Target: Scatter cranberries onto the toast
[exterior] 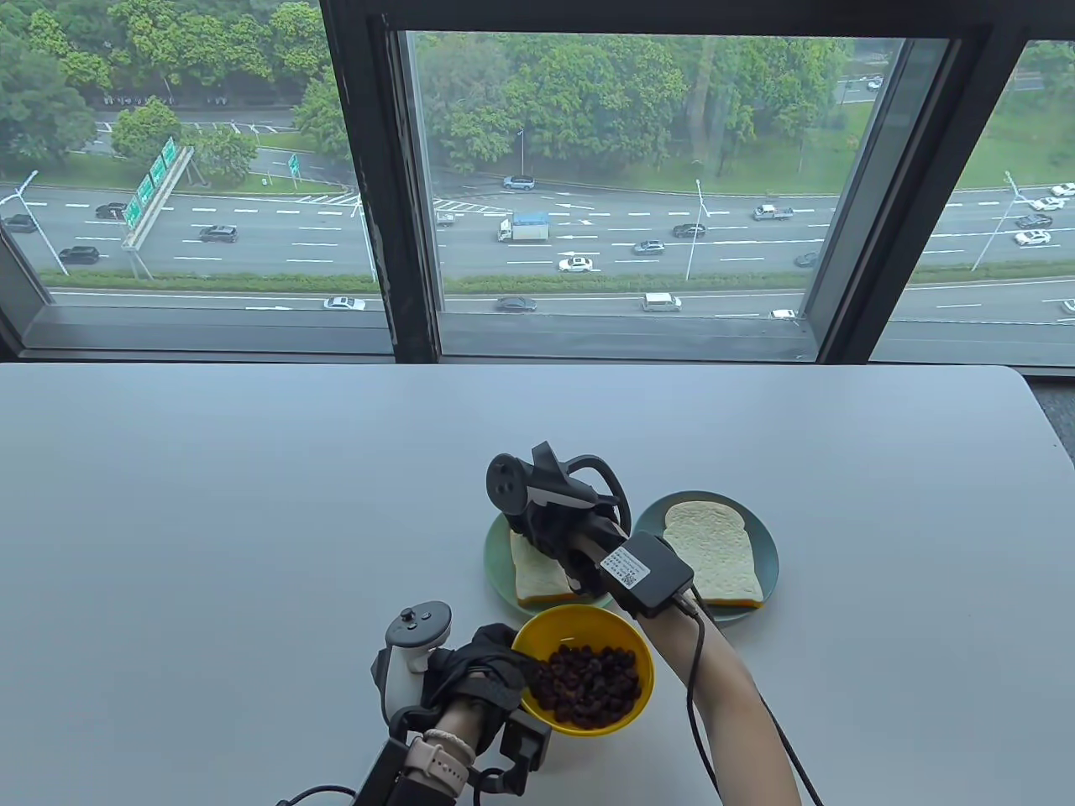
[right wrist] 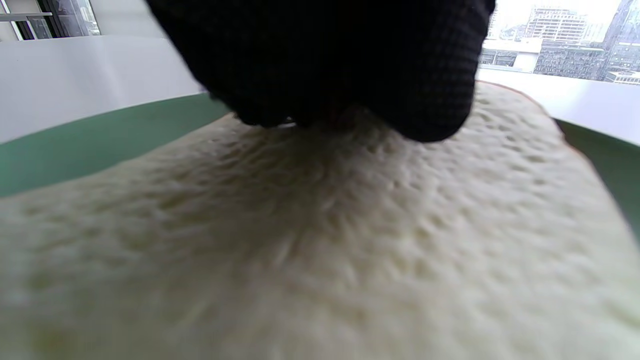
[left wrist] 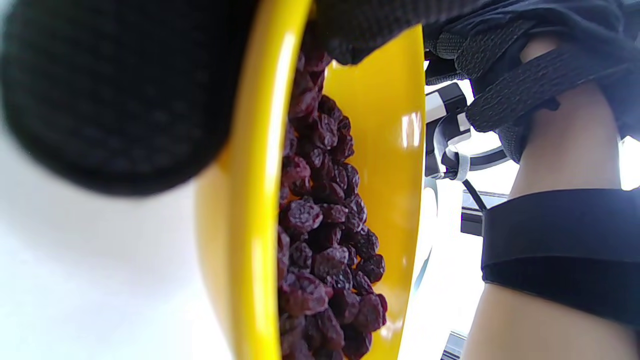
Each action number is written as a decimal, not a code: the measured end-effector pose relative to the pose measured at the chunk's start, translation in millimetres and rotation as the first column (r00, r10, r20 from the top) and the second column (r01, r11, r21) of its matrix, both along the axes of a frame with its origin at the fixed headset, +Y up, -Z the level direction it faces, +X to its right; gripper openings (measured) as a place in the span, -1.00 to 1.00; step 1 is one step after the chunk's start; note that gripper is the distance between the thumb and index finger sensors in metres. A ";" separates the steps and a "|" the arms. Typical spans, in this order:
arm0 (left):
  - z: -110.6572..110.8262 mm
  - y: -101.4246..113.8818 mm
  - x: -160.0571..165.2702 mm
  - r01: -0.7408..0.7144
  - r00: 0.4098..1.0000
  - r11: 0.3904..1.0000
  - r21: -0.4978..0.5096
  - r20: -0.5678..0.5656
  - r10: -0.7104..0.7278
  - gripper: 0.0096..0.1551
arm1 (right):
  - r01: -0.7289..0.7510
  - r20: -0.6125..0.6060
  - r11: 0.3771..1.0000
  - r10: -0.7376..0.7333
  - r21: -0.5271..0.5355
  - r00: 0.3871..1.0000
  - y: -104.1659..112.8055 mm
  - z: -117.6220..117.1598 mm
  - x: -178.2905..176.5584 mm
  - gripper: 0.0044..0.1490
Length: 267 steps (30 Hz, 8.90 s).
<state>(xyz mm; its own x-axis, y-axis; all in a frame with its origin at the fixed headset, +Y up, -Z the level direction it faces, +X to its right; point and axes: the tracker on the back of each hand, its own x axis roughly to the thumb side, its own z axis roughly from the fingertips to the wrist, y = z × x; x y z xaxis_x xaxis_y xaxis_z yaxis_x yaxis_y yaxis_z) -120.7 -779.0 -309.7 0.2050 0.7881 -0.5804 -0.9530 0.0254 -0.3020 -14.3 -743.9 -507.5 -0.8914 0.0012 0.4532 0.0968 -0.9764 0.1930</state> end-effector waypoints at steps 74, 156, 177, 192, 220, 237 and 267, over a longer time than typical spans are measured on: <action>9.1 15.3 9.9 -0.090 0.984 0.989 0.119 -0.141 0.106 -0.36 | -0.173 -0.380 0.985 0.152 -0.022 0.912 44.5 178.6 56.1 0.02; 4.9 -4.8 11.1 0.038 0.998 0.999 -0.031 0.060 -0.036 -0.36 | 0.245 0.004 0.969 -0.245 -0.024 0.969 29.3 58.0 67.0 -0.44; 2.9 6.2 12.9 -0.025 1.000 0.998 0.063 0.007 0.025 -0.35 | -0.053 -0.287 0.961 -0.028 -0.271 0.957 36.5 175.1 77.3 0.10; 6.5 1.7 14.6 -0.123 0.991 0.991 0.045 -0.044 0.125 -0.35 | -0.158 -0.351 0.972 0.211 0.174 0.912 33.8 198.0 50.2 -0.33; 3.8 1.5 11.5 -0.014 1.000 1.000 0.021 0.005 0.014 -0.35 | 0.258 -0.227 0.962 -0.233 0.087 0.946 83.0 159.4 72.9 -0.56; 4.8 -0.2 11.8 -0.017 1.000 1.000 -0.015 0.019 0.017 -0.35 | 0.303 0.180 0.953 -0.294 -0.025 0.939 20.9 19.8 52.8 -0.56; 4.3 -2.8 11.7 0.000 1.000 0.999 -0.040 0.031 0.001 -0.35 | 0.328 0.153 0.944 -0.319 -0.037 0.935 34.0 51.6 81.2 -0.41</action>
